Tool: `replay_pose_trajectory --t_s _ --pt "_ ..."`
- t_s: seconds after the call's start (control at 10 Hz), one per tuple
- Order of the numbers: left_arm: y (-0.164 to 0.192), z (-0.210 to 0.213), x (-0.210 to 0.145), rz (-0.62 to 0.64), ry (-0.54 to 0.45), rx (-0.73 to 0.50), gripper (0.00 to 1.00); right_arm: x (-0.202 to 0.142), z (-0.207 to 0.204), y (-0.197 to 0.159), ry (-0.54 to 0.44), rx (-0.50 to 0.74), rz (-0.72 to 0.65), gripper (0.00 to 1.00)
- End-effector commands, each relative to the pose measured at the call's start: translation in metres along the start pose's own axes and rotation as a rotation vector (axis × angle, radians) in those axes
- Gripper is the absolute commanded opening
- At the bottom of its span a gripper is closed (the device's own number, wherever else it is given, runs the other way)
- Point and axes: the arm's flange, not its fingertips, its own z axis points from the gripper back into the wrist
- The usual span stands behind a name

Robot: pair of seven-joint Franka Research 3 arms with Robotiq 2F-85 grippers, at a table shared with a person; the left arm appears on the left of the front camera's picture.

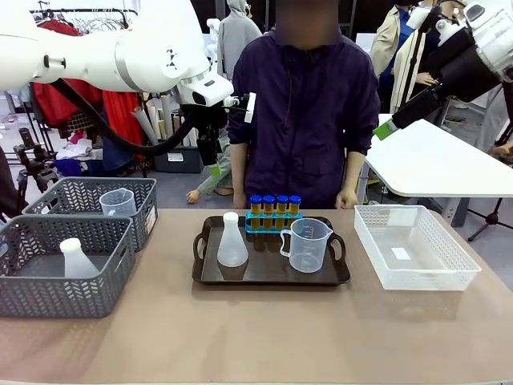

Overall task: Prepare the laboratory tools.
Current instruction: Pick up one Small flask and place it on the Handle tray.

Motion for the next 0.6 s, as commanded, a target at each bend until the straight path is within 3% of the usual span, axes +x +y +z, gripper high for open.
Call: replay_pose_trajectory --t_s 0.0,0.3,0.5 --pt "0.0 0.002 -0.004 -0.007 0.001 0.003 1.0 0.0 0.001 -0.001 -0.017 0.019 0.0 1.0" --pt "0.0 0.0 0.0 0.0 0.0 0.0 1.0 0.0 0.001 -0.001 -0.017 0.019 0.0 1.0" --pt "0.002 0.044 -0.02 0.056 -0.041 -0.02 1.0 0.0 0.001 -0.001 -0.017 0.019 0.0 1.0"
